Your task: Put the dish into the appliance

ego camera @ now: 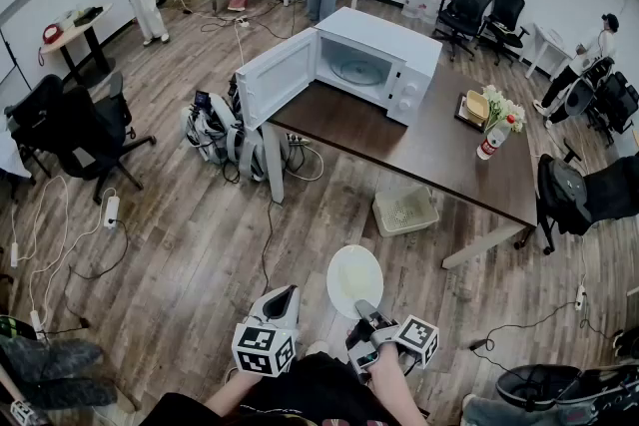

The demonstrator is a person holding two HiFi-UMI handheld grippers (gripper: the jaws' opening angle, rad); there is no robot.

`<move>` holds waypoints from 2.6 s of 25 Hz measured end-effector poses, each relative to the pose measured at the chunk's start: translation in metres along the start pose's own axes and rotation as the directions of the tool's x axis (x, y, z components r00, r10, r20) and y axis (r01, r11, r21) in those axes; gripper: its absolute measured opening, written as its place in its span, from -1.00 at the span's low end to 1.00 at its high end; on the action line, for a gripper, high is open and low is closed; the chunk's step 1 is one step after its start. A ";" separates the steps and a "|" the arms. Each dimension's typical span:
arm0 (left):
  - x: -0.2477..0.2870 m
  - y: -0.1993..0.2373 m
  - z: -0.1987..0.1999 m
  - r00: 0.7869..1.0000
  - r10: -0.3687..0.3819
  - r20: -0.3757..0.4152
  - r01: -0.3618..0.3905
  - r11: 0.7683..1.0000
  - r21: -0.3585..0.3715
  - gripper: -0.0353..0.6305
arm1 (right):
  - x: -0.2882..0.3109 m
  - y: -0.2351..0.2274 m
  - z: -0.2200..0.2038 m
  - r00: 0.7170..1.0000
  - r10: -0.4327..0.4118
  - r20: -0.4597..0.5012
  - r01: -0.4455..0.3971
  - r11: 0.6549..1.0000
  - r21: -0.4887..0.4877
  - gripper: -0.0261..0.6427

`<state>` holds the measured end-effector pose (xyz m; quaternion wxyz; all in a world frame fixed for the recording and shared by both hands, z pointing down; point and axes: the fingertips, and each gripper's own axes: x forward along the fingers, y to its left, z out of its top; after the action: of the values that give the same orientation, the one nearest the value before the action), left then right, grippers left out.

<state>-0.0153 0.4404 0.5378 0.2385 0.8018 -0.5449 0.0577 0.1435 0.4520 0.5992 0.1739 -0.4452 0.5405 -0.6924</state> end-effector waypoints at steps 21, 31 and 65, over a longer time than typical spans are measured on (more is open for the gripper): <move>0.034 -0.013 -0.003 1.000 -0.024 0.008 0.024 1.000 -0.009 -0.89 | 0.026 0.029 0.014 0.997 0.065 -0.035 -0.068 0.992 -0.111 -0.81; 0.119 0.038 0.049 0.998 -0.057 -0.006 0.057 0.998 0.027 -0.89 | 0.103 0.065 0.053 0.994 0.103 0.043 -0.099 0.992 -0.080 -0.81; 0.250 0.162 0.140 0.986 -0.148 -0.081 0.157 0.979 0.127 -0.89 | 0.262 0.126 0.094 0.980 0.062 0.188 -0.061 0.998 -0.010 -0.80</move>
<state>-0.0853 0.1192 0.5549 0.2077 0.8527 -0.4679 0.1038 0.0463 0.1620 0.5991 0.2447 -0.4922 0.5367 -0.6401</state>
